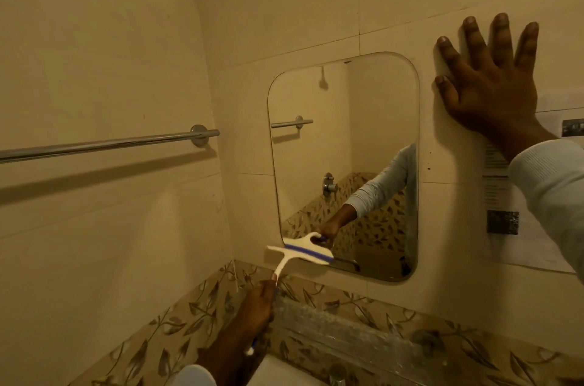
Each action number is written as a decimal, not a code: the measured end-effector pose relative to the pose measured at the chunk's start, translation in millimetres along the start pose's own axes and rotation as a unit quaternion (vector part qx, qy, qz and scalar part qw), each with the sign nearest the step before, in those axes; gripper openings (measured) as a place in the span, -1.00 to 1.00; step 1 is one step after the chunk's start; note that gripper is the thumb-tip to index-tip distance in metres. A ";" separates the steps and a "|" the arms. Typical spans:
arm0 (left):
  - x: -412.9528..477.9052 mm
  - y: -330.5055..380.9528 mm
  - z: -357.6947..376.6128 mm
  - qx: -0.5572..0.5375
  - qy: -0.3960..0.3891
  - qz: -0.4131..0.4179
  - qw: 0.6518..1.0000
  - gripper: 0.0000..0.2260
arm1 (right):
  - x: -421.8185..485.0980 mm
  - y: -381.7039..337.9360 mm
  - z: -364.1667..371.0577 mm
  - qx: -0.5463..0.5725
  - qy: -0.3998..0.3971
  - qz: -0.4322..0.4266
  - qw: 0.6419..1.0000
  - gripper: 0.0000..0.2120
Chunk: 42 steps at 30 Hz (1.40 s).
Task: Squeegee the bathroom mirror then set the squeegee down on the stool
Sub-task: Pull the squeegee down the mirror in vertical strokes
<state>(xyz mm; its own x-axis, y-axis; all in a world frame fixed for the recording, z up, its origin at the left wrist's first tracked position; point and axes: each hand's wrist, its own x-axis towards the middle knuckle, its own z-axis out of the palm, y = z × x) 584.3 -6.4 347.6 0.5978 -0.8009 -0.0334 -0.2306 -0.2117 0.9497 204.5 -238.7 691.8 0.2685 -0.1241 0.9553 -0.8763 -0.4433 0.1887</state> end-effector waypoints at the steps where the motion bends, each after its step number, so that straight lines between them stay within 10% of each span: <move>1: -1.1 -5.3 -0.9 0.000 0.002 -0.005 1.000 -0.54 | 0.2 0.0 -0.1 0.001 -0.001 -0.001 1.000 -0.32; 13: -9.9 3.4 8.7 -0.080 0.039 -0.032 0.996 -0.45 | -0.8 1.1 1.0 -0.008 0.005 -0.004 1.000 -0.33; 28: -26.2 309.5 16.3 -0.163 0.021 0.249 0.954 -0.44 | 0.4 0.8 2.4 -0.024 0.002 -0.001 1.000 -0.33; 42: -6.1 271.4 42.1 -0.123 0.043 0.193 0.973 -0.41 | 1.3 3.8 5.1 -0.028 0.010 -0.004 1.000 -0.34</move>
<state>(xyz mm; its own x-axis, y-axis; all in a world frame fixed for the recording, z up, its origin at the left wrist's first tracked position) 485.7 -82.6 592.4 0.5678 -0.7423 0.3558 -0.2653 0.2441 0.9327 203.6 -245.1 692.6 0.2686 -0.1029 0.9577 -0.8949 -0.3946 0.2086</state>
